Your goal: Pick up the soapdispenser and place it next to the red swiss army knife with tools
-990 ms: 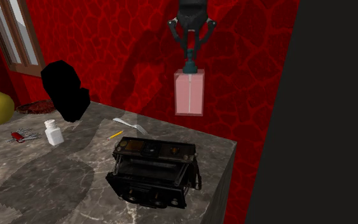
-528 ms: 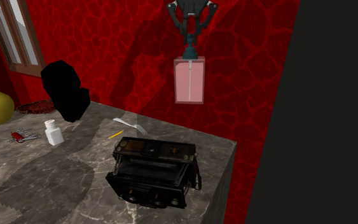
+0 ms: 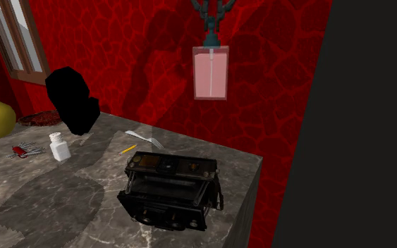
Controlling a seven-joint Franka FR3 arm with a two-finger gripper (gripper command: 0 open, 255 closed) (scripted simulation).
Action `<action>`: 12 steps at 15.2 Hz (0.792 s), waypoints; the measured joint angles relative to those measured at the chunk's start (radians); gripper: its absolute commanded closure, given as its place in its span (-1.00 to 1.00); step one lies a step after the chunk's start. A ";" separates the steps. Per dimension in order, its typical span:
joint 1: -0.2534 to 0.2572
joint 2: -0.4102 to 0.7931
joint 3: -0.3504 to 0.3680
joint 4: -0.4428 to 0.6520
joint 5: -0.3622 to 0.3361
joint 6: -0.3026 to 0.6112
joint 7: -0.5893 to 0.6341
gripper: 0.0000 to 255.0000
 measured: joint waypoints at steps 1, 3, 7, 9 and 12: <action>-0.003 0.009 -0.001 0.027 0.003 -0.018 -0.001 1.00; -0.007 0.020 -0.002 0.064 0.008 -0.045 -0.003 1.00; 0.043 -0.019 0.026 0.025 -0.010 -0.040 0.069 1.00; 0.074 -0.045 0.045 -0.005 -0.021 -0.032 0.116 1.00; 0.123 -0.092 0.078 -0.066 -0.040 -0.013 0.193 1.00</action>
